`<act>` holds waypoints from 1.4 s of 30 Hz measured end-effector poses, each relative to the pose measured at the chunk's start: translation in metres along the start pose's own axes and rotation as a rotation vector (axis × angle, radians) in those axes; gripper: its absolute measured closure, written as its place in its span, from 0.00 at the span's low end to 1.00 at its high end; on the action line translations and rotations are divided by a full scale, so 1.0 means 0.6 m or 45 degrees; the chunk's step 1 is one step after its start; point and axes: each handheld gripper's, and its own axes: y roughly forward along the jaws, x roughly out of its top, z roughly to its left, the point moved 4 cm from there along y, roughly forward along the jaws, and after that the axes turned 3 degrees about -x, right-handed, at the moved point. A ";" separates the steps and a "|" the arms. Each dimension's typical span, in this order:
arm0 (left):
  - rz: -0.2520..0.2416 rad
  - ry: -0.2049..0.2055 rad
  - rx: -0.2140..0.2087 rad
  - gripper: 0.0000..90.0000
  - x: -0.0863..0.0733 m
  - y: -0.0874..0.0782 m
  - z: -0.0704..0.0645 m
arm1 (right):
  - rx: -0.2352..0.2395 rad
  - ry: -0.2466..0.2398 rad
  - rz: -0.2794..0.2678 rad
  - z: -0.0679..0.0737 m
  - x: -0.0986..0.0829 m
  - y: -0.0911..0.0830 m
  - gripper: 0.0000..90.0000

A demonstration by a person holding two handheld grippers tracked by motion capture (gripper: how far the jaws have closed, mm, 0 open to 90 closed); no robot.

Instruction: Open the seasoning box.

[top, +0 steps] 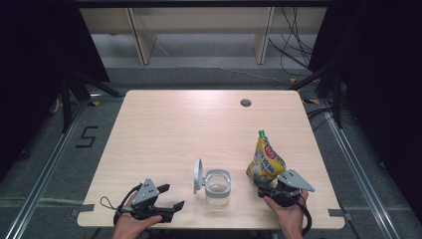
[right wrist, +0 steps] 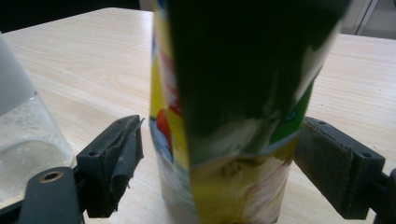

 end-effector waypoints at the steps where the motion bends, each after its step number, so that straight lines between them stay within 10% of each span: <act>1: 0.000 -0.004 -0.001 0.24 0.000 0.000 -0.001 | -0.001 -0.004 0.001 -0.002 -0.001 0.002 0.19; 7: -0.011 -0.008 -0.004 0.24 0.001 0.002 -0.002 | -0.016 -0.014 -0.046 -0.006 -0.002 0.013 0.21; 9: 0.000 0.003 -0.001 0.25 0.001 0.001 -0.001 | -0.014 0.104 -0.005 0.006 -0.003 0.010 0.22; 16: 0.003 0.004 0.004 0.25 0.001 0.001 -0.002 | -0.034 0.039 -0.060 -0.005 -0.001 0.021 0.22; 42: -0.002 0.006 -0.009 0.25 0.002 0.001 -0.002 | -0.068 0.102 -0.120 0.004 0.006 0.037 0.27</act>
